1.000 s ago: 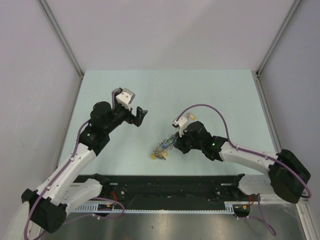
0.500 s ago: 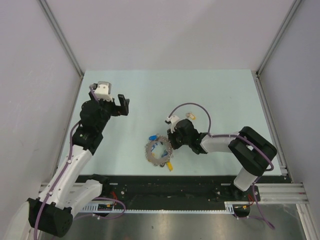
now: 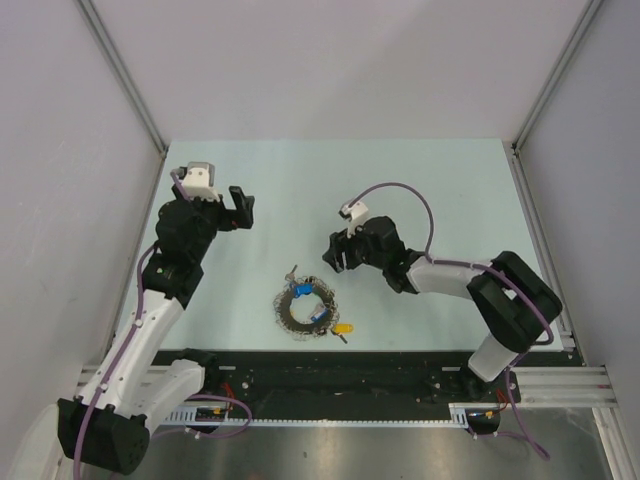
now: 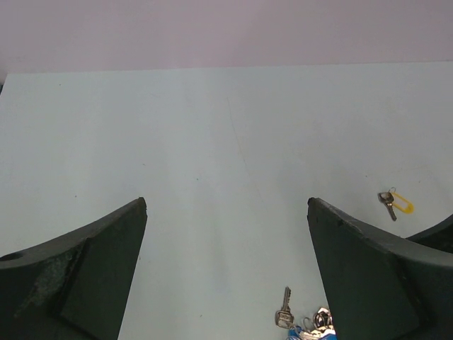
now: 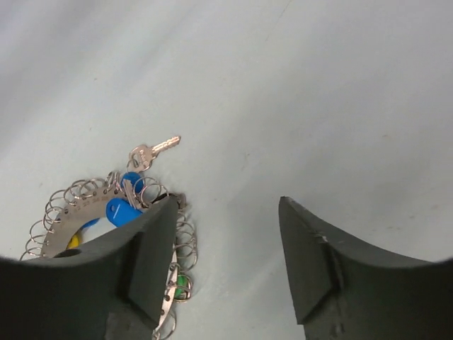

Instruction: Put the keys on the keyring

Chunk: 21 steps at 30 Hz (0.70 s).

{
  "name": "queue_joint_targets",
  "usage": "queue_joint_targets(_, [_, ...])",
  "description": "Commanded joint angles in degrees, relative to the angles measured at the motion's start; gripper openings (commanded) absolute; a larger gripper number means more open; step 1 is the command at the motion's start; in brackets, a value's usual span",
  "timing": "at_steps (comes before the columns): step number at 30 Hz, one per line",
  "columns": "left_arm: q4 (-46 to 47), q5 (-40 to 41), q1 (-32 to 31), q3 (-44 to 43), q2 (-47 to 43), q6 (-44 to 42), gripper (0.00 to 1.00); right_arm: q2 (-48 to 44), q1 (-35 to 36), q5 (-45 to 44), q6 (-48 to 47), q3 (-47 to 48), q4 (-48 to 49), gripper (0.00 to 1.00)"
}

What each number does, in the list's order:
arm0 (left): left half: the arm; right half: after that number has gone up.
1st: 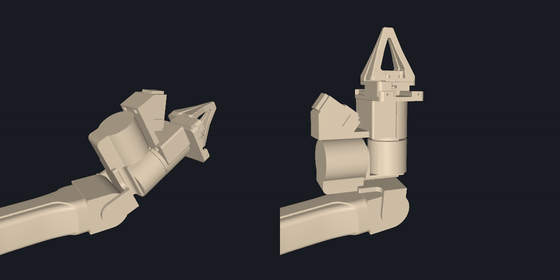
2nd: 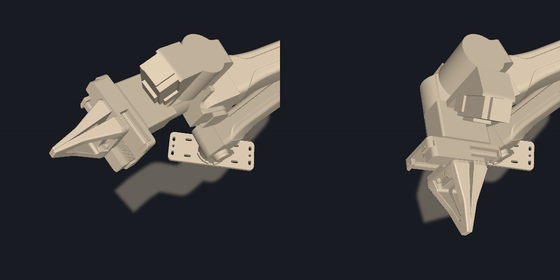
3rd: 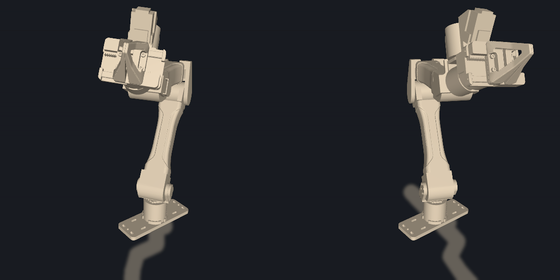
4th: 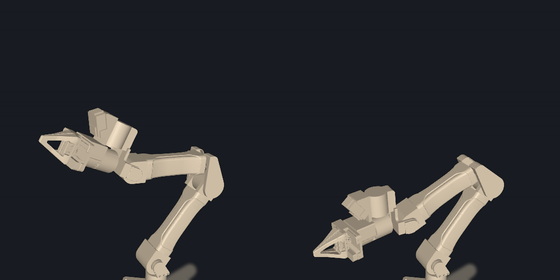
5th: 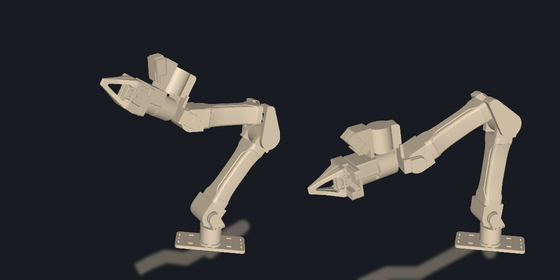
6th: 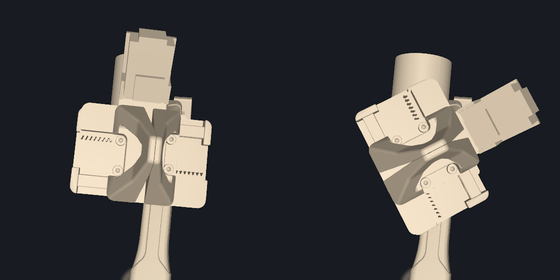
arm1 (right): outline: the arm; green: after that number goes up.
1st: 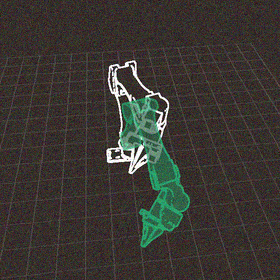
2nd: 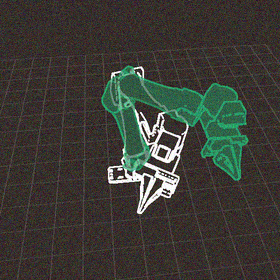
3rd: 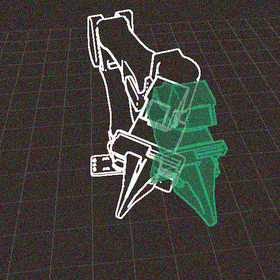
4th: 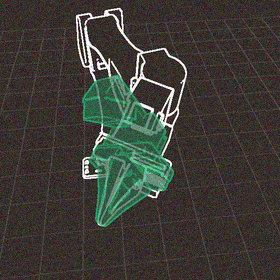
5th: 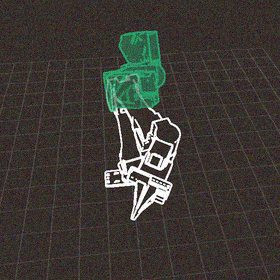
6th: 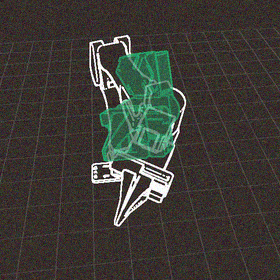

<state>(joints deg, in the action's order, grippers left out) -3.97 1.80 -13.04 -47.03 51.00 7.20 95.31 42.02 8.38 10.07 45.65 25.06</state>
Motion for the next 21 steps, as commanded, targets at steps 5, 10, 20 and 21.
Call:
queue_joint_targets(5, [0.19, 1.27, 0.64, -0.79, -0.99, 1.59, 1.00, -14.95, -5.01, -3.28, -2.24, 1.55, -7.02, 0.83])
queue_joint_targets(10, [-1.04, 3.99, 0.65, -1.49, -2.05, 3.26, 1.00, -22.70, -9.76, -9.42, 0.38, 1.55, -12.74, 0.93])
queue_joint_targets(20, [-1.74, 5.23, 0.65, -1.58, -4.07, 2.64, 1.00, -44.66, -15.65, -28.67, 6.46, 0.23, -24.78, 1.00])
queue_joint_targets(21, [-2.09, 5.40, 0.65, -1.58, -4.24, 2.73, 1.00, -46.51, -15.65, -29.64, 6.55, 0.06, -26.88, 1.00])
